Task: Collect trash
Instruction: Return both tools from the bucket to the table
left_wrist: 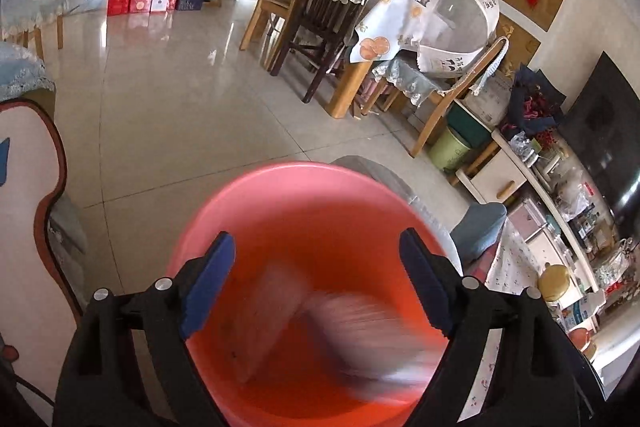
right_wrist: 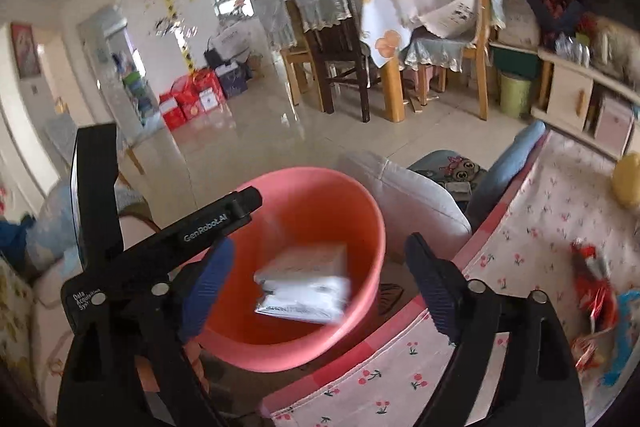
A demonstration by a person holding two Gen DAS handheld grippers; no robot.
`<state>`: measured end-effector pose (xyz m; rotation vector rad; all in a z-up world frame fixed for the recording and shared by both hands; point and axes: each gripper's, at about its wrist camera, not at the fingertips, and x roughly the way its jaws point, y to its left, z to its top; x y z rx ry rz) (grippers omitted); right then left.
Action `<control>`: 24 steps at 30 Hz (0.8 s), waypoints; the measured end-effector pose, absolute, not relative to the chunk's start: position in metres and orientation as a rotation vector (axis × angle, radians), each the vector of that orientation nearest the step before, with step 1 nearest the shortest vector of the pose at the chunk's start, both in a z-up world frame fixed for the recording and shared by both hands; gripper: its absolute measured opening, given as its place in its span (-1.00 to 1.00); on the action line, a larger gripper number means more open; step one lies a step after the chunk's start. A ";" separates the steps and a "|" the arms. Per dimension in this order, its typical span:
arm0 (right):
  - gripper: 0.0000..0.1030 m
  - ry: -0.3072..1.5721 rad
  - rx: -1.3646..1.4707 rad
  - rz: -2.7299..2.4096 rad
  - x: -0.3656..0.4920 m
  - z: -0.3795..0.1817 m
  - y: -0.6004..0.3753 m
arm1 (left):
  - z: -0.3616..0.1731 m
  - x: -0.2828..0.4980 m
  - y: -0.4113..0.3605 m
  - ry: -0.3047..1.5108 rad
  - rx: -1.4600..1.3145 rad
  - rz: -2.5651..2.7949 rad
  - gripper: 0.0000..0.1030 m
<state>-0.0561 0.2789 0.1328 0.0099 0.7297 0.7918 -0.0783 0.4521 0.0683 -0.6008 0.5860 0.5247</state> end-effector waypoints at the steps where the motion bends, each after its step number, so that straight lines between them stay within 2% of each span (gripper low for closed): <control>1: 0.76 0.724 0.015 0.763 -0.056 0.134 0.274 | 0.069 -0.078 0.452 0.582 -0.596 0.531 0.67; 10: 0.78 0.710 0.060 0.632 -0.067 0.131 0.215 | 0.083 -0.081 0.420 0.443 -0.517 0.494 0.69; 14: 0.78 0.704 0.069 0.589 -0.074 0.127 0.188 | 0.093 -0.079 0.396 0.362 -0.456 0.448 0.77; 24: 0.85 0.689 0.088 0.503 -0.095 0.121 0.127 | 0.106 -0.055 0.325 0.391 -0.271 0.317 0.77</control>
